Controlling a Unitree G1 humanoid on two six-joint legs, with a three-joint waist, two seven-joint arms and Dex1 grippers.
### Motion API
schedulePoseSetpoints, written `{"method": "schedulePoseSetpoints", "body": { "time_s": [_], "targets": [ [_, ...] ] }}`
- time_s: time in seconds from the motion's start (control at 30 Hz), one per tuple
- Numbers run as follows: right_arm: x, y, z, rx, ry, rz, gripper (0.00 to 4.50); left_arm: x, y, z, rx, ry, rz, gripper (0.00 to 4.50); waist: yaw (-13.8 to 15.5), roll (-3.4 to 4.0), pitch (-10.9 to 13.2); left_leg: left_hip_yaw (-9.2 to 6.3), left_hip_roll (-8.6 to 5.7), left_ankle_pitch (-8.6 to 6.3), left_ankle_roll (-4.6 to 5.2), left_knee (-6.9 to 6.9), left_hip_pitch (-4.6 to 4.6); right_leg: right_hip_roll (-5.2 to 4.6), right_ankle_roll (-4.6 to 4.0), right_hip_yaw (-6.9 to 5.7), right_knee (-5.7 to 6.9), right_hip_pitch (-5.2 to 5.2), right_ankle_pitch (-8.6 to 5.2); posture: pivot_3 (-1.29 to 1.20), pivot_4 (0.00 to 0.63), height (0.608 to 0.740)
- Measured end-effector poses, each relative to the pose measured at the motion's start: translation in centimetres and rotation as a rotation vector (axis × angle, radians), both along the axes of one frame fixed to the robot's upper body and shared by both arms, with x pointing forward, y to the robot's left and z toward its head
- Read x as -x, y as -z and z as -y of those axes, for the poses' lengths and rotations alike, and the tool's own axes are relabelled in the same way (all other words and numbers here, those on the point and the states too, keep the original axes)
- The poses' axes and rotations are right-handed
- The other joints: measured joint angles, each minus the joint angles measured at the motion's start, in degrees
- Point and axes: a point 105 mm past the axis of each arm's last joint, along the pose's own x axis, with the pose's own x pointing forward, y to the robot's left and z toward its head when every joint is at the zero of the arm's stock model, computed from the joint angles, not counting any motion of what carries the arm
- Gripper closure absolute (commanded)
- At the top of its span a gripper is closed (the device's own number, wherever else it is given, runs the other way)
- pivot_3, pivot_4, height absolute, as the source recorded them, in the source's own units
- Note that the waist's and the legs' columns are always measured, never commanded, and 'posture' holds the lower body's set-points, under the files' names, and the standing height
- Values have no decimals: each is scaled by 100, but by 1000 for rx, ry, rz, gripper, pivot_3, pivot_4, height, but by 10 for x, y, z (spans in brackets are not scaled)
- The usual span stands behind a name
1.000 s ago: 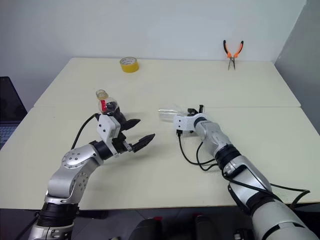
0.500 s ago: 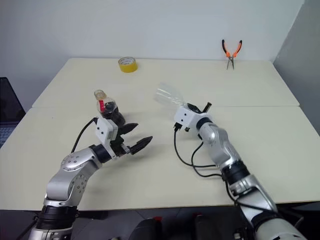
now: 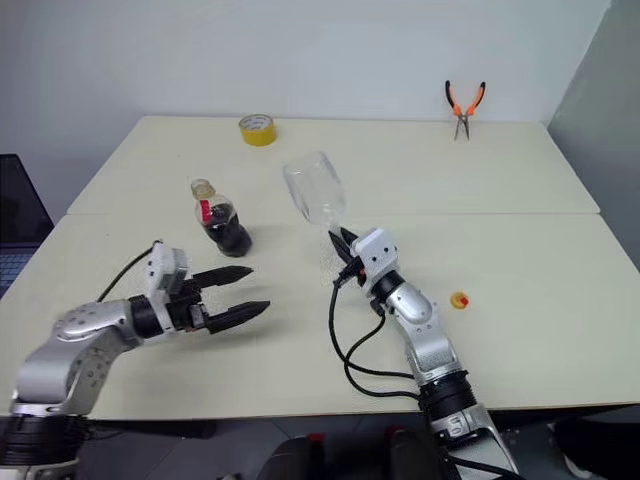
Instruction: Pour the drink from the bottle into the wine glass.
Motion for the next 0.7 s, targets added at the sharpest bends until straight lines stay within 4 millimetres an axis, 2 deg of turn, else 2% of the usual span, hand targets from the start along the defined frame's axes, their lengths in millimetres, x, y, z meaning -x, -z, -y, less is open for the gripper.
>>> {"method": "schedulePoseSetpoints", "body": {
  "time_s": [0.17, 0.33, 0.47, 0.7],
  "targets": [
    [-5, 26, 3, -14, -7, -60, 4350, -5, -19, -2, 8, -4, 58, 0, 14, 0, 1, 0, -1, 0, 0, 2, -1, -1, 0, 1, 0, 1, 0, 0, 150, 740],
    [-14, 27, 7, -22, -7, -57, 4350, -7, -36, 7, 19, 10, 95, 0, 1, 0, 1, 0, 1, 0, 0, 1, 0, 0, 0, 1, 4, 0, 0, 0, 150, 740],
    [-15, 36, 8, -16, -14, -83, 4350, -3, -47, 16, 55, 43, 90, 0, 1, 0, 1, 1, 1, 0, 0, 0, 0, 0, -1, 3, 6, 0, 0, 0, 150, 740],
    [-13, 37, 8, -23, -33, -84, 4350, -1, -51, 11, 58, 40, 34, 0, 0, 1, 2, 0, 2, 0, -1, 1, 1, 1, -2, 2, 8, 0, -1, 0, 150, 740]
  ]
}}
